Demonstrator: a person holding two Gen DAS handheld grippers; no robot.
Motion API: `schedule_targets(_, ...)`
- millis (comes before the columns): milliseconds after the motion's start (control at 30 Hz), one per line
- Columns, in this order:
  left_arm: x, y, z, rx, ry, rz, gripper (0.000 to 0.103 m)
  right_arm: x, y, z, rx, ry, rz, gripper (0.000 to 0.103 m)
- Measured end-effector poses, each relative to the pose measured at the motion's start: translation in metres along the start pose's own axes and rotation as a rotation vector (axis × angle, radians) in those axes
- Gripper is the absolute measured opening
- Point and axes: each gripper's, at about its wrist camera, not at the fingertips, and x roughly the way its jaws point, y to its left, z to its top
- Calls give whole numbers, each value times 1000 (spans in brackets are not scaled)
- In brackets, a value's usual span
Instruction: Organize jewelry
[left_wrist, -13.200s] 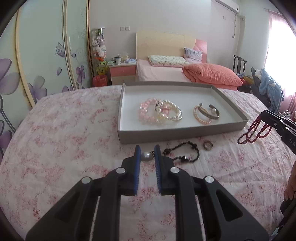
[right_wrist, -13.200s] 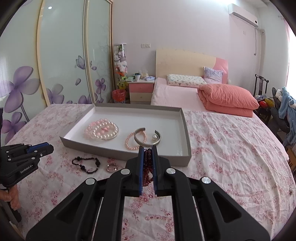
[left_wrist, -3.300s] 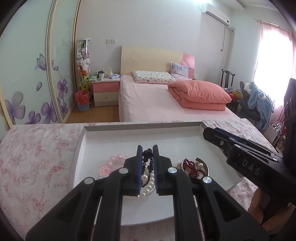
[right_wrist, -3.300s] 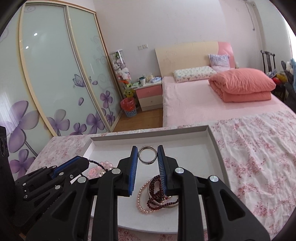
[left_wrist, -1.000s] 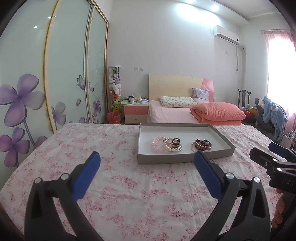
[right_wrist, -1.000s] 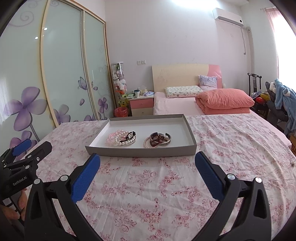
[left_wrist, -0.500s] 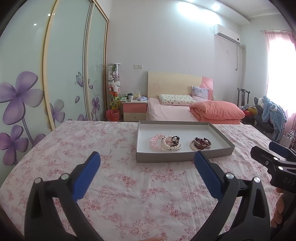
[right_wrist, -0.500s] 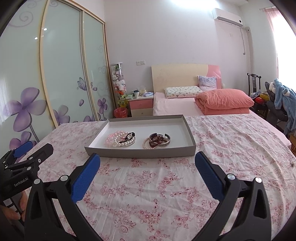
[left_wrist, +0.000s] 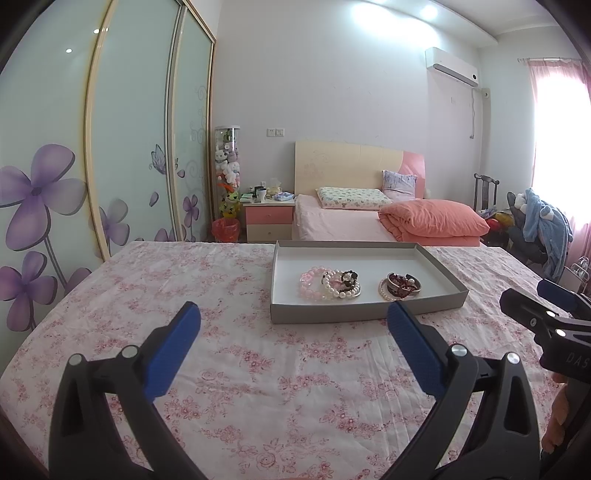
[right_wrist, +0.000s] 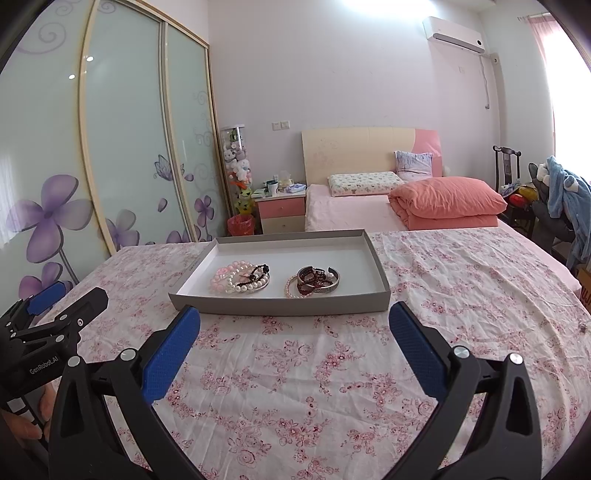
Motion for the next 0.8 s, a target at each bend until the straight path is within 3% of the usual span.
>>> schedule_targets(800, 0, -1, 1, 2, 3, -2, 99, 0, -1, 2, 1, 1, -1, 101)
